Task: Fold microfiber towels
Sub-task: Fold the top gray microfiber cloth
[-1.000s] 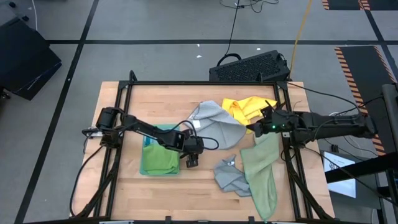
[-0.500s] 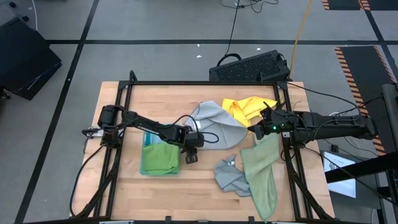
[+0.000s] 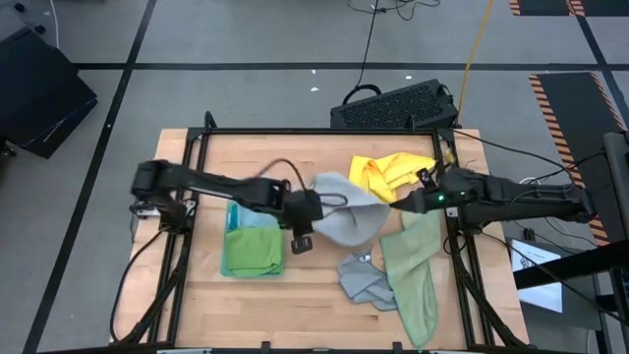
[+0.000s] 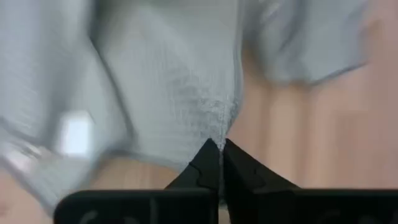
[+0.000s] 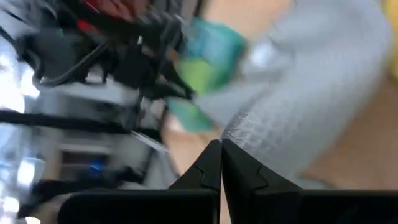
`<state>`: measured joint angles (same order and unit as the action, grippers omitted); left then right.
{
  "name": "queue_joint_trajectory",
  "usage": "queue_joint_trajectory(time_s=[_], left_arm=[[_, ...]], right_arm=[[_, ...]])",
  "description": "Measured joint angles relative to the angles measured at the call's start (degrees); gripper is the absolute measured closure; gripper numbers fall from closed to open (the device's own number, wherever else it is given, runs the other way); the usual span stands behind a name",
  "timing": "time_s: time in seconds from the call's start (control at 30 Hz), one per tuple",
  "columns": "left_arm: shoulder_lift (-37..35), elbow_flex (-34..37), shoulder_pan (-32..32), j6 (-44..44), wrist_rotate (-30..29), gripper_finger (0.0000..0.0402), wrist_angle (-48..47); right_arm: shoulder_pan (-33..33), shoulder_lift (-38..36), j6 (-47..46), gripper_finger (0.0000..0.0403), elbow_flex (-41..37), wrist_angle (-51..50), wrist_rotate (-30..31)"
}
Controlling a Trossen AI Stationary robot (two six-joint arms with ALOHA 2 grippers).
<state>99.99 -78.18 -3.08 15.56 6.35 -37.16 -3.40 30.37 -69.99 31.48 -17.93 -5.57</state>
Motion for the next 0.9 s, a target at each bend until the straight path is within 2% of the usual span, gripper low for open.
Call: queue_joint_trajectory(time_s=[0.13,0.23,0.3,0.4,0.47,0.6,0.73,0.8,0.9], left_arm=[[-8.7,-5.3,0.1,-2.1,-6.6,0.0396,-0.2],[-13.8,-6.3,1.9,-5.1,-14.6,0.0396,0.0],[-15.9,-6.3,4.3,-7.0,-17.8,0.0397,0.0],[-18.3,-6.2,9.4,-9.9,-17.6,0.0396,2.2],[-19.3,-6.7,12.6,-10.1,-17.2,0.0397,5.9],[-19.6,-11.1,17.1,-10.1,-16.8,0.0397,12.3],[-19.4,-15.5,20.0,-11.5,-16.8,0.0398,16.2],[-19.2,-16.3,20.8,-10.1,-15.3,0.0398,15.6],[-19.0,-16.3,21.0,-6.5,-10.5,0.0397,8.9]], right_arm=[[0.0,-1.2,-1.7,0.0403,0.7,10.0,9.1],[-0.1,-1.3,-0.8,0.0403,0.7,16.2,17.5],[-0.7,-1.2,-0.4,0.0403,0.7,19.5,23.2],[-2.8,0.3,2.7,0.0403,0.7,30.7,30.7],[-4.8,2.4,6.1,0.0403,0.7,41.0,32.7],[-9.3,7.0,8.4,0.0403,1.9,55.0,32.9],[-13.6,12.4,9.9,0.0403,8.1,56.1,31.9],[-16.4,14.7,10.7,0.0403,11.3,56.1,27.6],[-19.9,16.0,8.7,0.0403,13.3,51.7,17.2]])
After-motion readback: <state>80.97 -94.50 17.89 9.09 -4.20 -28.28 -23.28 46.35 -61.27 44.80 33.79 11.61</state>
